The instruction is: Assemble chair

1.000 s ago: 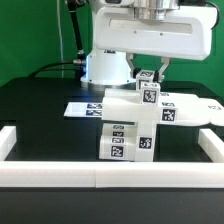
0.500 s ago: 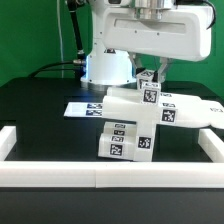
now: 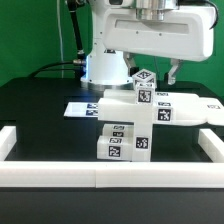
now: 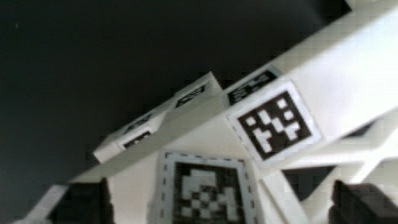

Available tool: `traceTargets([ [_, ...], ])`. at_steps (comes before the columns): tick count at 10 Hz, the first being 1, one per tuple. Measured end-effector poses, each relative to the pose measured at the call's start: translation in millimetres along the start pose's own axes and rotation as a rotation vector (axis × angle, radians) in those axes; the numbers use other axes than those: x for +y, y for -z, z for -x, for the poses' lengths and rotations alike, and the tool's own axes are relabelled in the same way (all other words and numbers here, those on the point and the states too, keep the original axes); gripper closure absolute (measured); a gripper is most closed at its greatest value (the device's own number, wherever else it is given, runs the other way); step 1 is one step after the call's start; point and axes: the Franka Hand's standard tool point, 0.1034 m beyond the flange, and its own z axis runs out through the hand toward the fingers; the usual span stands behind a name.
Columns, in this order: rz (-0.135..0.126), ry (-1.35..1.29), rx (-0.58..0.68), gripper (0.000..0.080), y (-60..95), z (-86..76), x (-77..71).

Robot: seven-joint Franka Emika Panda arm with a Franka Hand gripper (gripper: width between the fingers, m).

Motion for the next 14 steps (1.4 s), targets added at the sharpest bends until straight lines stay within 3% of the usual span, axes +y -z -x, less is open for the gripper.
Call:
traceTargets([
  [14, 0.003, 0.965, 0.0, 0.0151, 0.3, -4.2, 4.4],
])
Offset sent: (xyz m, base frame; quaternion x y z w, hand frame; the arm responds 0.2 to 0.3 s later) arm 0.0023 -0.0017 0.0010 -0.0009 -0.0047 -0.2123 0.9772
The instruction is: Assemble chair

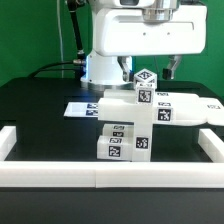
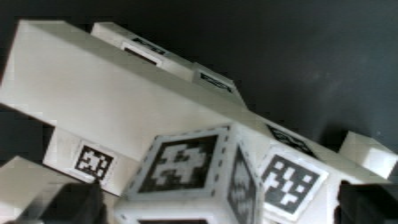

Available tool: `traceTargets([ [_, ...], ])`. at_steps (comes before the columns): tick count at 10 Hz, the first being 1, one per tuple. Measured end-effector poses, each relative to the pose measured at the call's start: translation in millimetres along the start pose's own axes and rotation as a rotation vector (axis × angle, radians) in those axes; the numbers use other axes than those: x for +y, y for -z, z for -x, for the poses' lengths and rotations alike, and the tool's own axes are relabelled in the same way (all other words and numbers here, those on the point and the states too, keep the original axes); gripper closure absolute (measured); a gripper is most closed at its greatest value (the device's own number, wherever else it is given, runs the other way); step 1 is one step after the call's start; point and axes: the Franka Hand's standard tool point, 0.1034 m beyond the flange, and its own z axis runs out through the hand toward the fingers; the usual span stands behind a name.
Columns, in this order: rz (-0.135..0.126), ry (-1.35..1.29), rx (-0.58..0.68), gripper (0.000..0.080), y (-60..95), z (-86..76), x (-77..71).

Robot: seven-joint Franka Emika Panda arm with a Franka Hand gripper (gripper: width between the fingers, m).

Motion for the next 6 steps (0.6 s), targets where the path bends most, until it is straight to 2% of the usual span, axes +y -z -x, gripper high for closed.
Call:
traceTargets([
  [3, 0.0, 0.074, 0.0, 0.0151, 0.0, 0.2, 0.6],
  [4, 0.0, 0.074, 0.0, 0.0268, 0.0, 0.2, 0.6],
  [5, 0.0, 0.074, 0.0, 0.0471, 0.0, 0.2, 0.6],
  [6, 0.0, 0.074, 0.0, 0.0515, 0.0, 0.2, 0.6],
])
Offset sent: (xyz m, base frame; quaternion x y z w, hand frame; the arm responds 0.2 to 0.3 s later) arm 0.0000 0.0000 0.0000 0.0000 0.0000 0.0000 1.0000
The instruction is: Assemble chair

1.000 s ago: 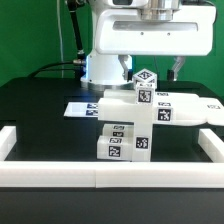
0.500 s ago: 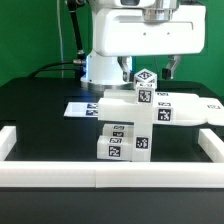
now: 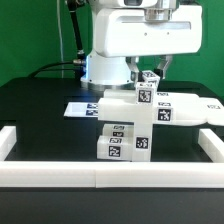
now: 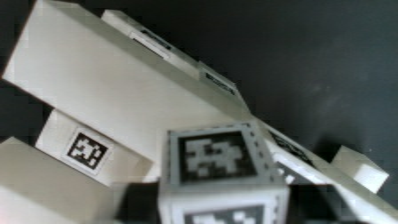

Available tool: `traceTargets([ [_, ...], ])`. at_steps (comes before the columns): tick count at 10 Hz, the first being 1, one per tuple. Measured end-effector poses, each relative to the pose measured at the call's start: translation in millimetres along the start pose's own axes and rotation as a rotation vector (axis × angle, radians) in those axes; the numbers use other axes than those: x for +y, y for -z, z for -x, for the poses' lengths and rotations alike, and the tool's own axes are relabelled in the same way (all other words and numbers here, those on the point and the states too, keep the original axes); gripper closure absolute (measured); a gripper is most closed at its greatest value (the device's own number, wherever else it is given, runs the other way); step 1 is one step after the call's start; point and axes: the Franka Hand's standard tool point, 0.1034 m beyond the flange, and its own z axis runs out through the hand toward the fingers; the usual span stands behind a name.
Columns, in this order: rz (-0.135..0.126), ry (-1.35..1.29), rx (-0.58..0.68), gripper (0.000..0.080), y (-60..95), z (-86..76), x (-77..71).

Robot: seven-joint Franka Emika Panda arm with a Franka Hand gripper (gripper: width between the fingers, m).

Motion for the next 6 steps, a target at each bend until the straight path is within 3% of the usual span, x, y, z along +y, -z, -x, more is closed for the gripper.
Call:
traceTargets([
  [4, 0.0, -0.031, 0.0, 0.0515, 0.1, 0.6, 1.6],
  [6, 0.003, -0.178, 0.013, 0.0515, 0.6, 0.3, 3.1],
])
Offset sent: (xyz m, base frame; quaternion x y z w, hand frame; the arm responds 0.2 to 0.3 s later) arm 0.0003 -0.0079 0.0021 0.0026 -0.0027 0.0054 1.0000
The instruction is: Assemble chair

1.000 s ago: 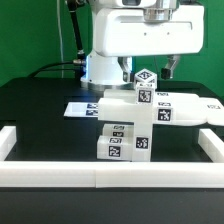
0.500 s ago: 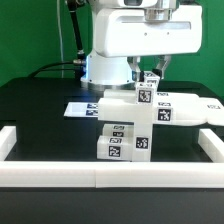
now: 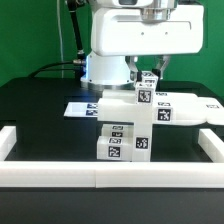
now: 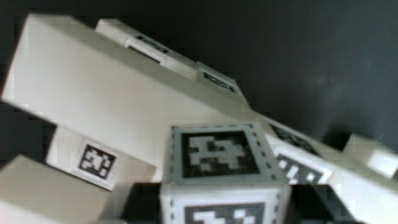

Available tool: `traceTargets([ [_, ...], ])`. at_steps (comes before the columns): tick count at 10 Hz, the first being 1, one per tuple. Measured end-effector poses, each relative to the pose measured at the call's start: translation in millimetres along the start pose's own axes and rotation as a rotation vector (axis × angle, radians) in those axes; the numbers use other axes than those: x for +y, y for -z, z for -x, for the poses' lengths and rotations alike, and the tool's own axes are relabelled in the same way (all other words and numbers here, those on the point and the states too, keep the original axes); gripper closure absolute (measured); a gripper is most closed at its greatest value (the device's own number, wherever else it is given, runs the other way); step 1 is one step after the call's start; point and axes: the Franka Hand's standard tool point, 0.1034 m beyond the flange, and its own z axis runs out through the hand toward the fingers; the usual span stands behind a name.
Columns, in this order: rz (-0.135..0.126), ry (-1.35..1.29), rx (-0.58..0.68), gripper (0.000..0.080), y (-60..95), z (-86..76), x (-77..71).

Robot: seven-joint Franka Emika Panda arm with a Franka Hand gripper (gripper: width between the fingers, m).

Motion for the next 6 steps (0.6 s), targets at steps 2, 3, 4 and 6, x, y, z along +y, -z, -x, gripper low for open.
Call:
traceTargets([
  [2, 0.002, -0.121, 0.009, 0.0514, -0.5, 0.5, 0.8],
  [3, 0.001, -0.161, 0.009, 0.0514, -0.6, 0.5, 0.9],
  [4, -0.006, -0.242, 0.012, 0.0514, -0.7, 0.3, 0.8],
  [6, -0.007, -0.333, 0.014, 0.0512, -0.8, 0.2, 1.3],
])
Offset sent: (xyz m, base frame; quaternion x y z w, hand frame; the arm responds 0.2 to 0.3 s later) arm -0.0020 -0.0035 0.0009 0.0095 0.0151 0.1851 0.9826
